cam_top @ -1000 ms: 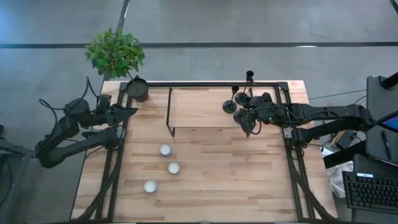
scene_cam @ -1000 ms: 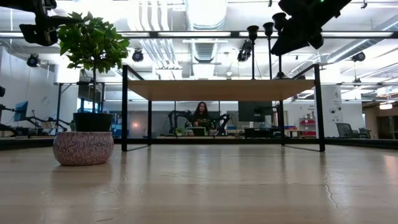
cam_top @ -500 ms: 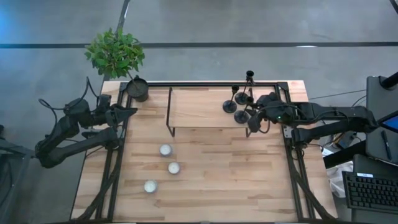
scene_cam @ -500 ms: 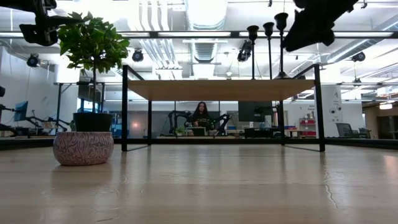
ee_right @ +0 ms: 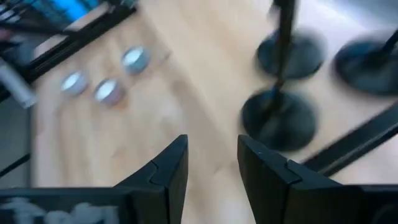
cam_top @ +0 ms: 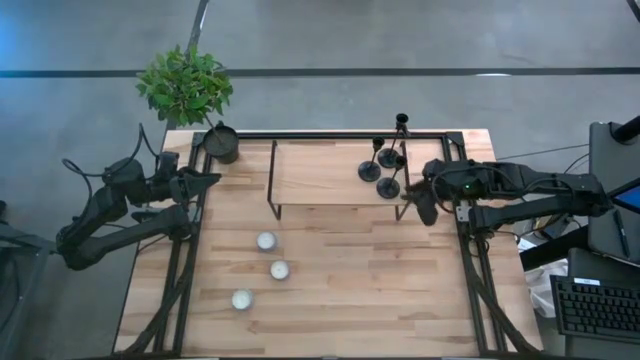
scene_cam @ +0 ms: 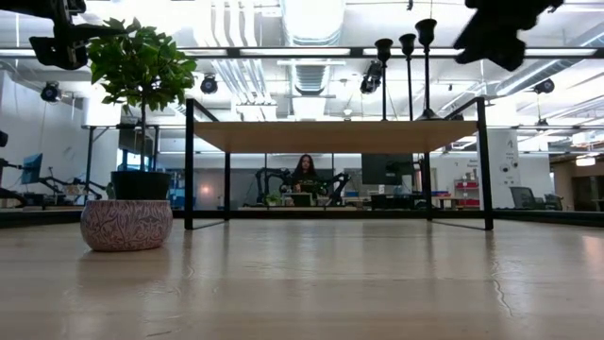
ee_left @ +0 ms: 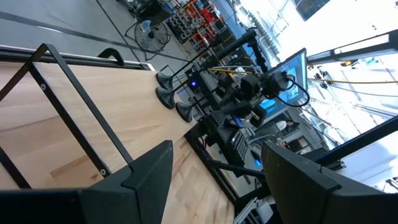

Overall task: Pick & Place candle stick holders
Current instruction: Put the blue scented candle on the shelf

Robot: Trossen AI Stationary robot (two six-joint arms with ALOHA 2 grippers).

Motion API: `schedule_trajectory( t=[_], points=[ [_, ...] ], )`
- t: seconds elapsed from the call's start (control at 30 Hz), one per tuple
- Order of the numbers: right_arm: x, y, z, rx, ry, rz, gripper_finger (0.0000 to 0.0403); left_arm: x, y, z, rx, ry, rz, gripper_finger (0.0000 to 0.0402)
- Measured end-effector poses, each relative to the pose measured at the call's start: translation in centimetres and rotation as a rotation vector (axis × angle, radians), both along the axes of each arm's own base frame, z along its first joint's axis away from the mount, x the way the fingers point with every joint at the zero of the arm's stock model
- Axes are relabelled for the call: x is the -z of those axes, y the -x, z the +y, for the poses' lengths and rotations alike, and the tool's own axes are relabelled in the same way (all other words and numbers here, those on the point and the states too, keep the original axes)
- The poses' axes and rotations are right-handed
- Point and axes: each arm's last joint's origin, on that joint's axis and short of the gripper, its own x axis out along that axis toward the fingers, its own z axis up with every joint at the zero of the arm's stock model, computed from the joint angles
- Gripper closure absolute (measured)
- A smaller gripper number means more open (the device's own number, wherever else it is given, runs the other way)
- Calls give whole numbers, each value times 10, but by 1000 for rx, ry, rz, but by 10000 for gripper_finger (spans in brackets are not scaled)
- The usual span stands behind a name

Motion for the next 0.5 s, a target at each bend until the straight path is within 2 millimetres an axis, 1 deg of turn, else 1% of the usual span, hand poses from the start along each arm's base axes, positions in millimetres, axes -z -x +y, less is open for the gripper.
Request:
schedule_trajectory(
  t=[0.13,0.23,0.37,0.5],
  points=[
    [0,8,5,-81,-141,9,283,0,0,0,0,0,-1,161],
    [-2,11,7,-143,-209,-16,294,0,0,0,0,0,0,161],
    [-8,9,10,-219,-272,-76,311,0,0,0,0,0,0,161],
    [-14,8,17,-286,-275,-142,338,0,0,0,0,0,0,161]
  ],
)
